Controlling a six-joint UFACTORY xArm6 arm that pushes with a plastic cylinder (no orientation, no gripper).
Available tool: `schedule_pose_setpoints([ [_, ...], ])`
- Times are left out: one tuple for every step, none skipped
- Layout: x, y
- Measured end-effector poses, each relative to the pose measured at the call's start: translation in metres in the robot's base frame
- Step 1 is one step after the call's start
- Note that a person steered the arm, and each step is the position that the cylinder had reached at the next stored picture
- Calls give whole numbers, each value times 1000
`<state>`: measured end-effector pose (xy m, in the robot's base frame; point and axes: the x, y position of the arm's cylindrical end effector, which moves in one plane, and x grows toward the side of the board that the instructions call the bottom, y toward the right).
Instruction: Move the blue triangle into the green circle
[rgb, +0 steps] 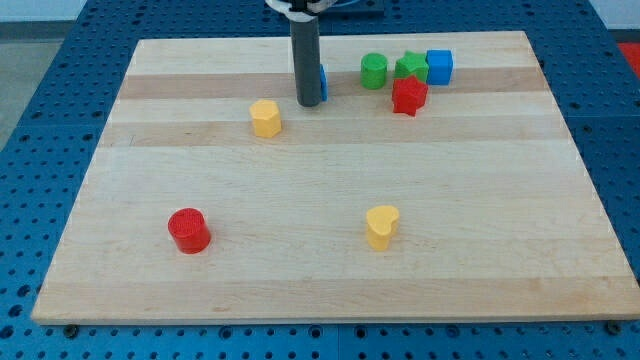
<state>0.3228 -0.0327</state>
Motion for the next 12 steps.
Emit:
schedule_pose_setpoints([
  [-13, 0],
  [-25, 0],
  [-27, -21],
  [-32, -47],
  [-41, -47],
  [-55, -47],
  [-61, -46],
  [-62, -37],
  [-63, -29],
  [-63, -20],
  [-63, -9],
  [-63, 5],
])
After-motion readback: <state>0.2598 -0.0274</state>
